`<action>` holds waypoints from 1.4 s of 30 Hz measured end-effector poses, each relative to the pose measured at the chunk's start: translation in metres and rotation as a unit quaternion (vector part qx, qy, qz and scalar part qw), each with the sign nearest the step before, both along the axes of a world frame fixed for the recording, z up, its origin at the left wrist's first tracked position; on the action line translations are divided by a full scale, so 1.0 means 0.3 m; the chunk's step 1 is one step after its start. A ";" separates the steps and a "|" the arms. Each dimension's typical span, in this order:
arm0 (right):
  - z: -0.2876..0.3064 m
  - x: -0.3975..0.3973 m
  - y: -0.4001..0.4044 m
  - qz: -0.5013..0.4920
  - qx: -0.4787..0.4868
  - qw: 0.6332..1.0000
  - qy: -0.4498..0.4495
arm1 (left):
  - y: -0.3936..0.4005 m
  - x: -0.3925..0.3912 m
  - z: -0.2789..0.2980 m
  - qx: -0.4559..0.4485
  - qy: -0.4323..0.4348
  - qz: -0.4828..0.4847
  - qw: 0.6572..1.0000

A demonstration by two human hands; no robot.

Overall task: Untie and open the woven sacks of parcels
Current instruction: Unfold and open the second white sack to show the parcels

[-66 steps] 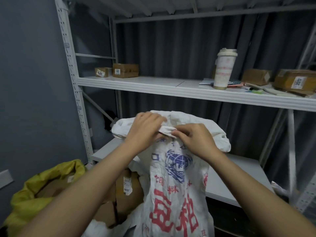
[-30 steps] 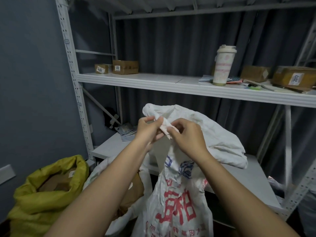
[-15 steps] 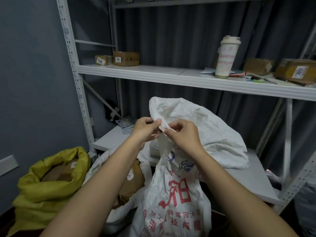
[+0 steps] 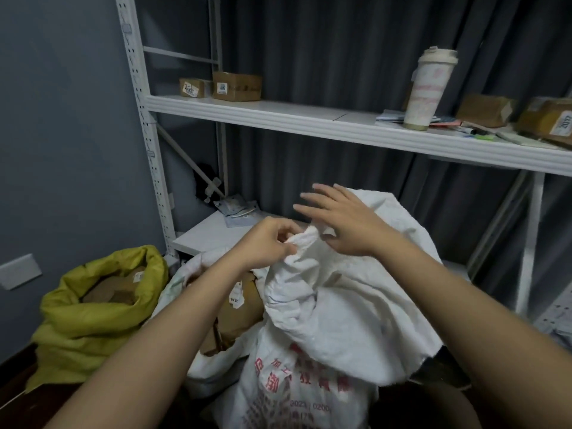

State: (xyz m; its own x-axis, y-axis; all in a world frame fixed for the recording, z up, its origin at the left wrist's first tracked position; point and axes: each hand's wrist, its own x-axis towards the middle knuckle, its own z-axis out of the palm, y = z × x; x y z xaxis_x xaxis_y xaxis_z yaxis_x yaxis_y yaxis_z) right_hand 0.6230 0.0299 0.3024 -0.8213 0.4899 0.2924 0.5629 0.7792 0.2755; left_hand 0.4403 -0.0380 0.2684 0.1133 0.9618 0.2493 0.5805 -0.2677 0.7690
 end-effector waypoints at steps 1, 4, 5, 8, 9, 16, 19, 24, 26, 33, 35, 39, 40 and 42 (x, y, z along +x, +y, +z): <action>-0.006 -0.007 0.016 -0.019 -0.013 0.998 -0.051 | -0.006 -0.009 0.008 -0.013 0.031 -0.006 0.999; -0.042 -0.026 0.007 -0.052 -0.099 0.992 -0.058 | -0.025 -0.012 0.024 -0.056 0.237 0.066 0.968; -0.051 -0.047 -0.010 -0.054 -0.144 0.988 -0.034 | -0.034 0.010 0.016 -0.074 0.277 0.103 0.952; -0.051 -0.111 -0.063 -0.022 -0.283 0.957 0.051 | -0.056 0.102 -0.056 -0.031 0.318 0.162 0.934; -0.042 -0.112 -0.079 -0.024 -0.297 0.953 0.050 | -0.055 0.108 -0.079 -0.009 0.316 0.168 0.934; -0.112 -0.054 -0.105 -0.089 -0.258 0.962 0.019 | -0.046 0.011 -0.067 -0.085 0.266 0.075 0.957; -0.114 -0.019 -0.091 -0.064 -0.388 0.913 0.107 | -0.079 0.060 -0.103 0.067 0.264 0.063 0.960; -0.158 0.073 -0.118 -0.021 -0.322 0.920 0.223 | -0.093 -0.036 -0.115 -0.026 -0.007 0.045 0.999; -0.170 0.057 -0.130 -0.020 -0.445 0.851 0.279 | -0.091 -0.004 -0.113 0.035 0.227 0.049 0.972; -0.148 0.087 -0.110 -0.088 -0.308 0.939 0.124 | -0.097 -0.015 -0.136 0.022 0.085 0.054 0.995; -0.158 0.066 -0.128 -0.070 -0.382 0.907 0.164 | -0.090 0.029 -0.132 0.080 0.299 0.113 0.944; -0.161 0.066 -0.153 -0.053 -0.419 0.877 0.230 | -0.090 0.078 -0.170 0.059 0.213 0.060 0.973; -0.169 0.080 -0.146 -0.080 -0.321 0.924 0.193 | -0.083 0.045 -0.175 0.002 0.074 0.022 0.997; -0.191 0.085 -0.158 -0.096 -0.232 0.947 0.198 | -0.085 0.001 -0.178 -0.032 -0.038 0.008 0.999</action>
State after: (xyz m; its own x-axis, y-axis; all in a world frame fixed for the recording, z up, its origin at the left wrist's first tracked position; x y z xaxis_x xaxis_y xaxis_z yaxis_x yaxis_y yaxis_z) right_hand 0.6484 -0.0176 0.2452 -0.5751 0.7704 0.2751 0.6939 0.6376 -0.3347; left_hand 0.4405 -0.0635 0.2149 0.0809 0.9774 0.1952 0.5243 -0.2083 0.8257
